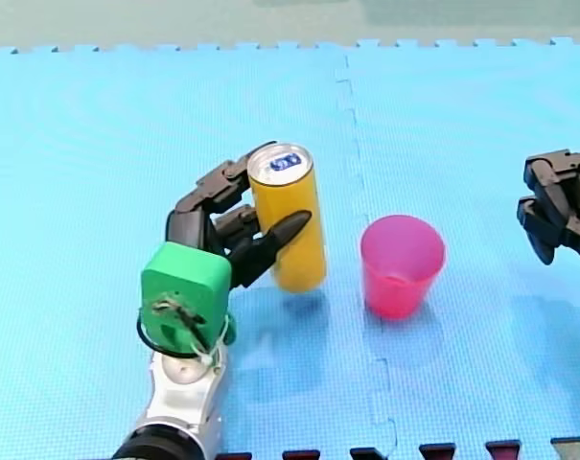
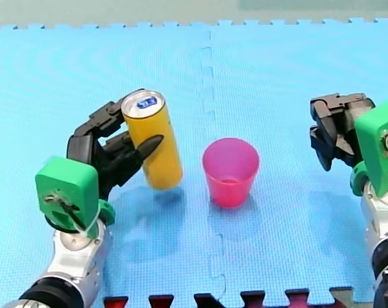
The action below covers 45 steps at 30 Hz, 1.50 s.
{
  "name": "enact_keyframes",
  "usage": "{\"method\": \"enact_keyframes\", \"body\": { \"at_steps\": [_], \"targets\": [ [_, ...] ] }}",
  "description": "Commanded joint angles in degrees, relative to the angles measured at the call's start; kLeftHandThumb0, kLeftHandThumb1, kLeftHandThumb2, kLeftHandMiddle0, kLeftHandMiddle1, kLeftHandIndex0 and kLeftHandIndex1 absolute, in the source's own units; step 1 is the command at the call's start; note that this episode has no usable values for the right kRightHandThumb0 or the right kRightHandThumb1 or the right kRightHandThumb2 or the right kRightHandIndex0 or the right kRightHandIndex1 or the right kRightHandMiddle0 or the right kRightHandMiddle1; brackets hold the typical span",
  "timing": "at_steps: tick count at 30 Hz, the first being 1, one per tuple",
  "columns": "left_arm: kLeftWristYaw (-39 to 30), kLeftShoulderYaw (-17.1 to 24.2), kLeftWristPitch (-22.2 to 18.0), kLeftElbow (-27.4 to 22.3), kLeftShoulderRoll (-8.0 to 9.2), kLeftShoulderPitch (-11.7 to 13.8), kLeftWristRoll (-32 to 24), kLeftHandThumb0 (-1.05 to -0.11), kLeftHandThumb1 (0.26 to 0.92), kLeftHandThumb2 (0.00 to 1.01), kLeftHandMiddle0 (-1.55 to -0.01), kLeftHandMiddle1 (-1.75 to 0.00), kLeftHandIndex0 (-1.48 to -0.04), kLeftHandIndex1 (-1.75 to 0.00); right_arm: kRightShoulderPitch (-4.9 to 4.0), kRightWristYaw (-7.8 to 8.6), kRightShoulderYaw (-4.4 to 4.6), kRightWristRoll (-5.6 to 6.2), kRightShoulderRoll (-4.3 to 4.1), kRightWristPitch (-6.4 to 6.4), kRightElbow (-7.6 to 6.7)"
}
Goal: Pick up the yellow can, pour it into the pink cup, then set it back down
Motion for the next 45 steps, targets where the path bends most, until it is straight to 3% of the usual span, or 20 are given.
{"method": "enact_keyframes", "body": {
  "at_steps": [1, 14, 32, 45],
  "targets": [
    [-0.7, 0.83, 0.51, -0.75, -0.02, 0.22, -0.38, -0.398, 0.838, 0.0, -1.3, -0.01, -1.15, 0.0, 0.09, 0.14, -0.2, 0.36, -0.44, -0.22, -0.2],
    [-1.08, 1.91, 0.53, -1.48, 0.07, 1.85, 1.16, -0.387, 0.842, 0.0, -1.3, 0.0, -1.15, 0.0, 0.17, -0.14, -0.06, 0.29, -0.47, -0.32, -0.2],
    [18.4, -3.84, -4.83, 0.72, 3.13, 2.99, 16.51, -0.39, 0.85, 0.0, -1.3, 0.0, -1.16, 0.0, 0.07, 0.46, -0.18, 0.58, -0.78, 0.02, -0.15],
    [22.4, -5.86, -6.65, 2.16, 4.0, 2.66, 18.95, -0.406, 0.856, 0.0, -1.31, -0.01, -1.16, 0.0, 0.11, 0.23, -0.27, 0.73, -0.81, 0.11, -0.12]
  ]
}}
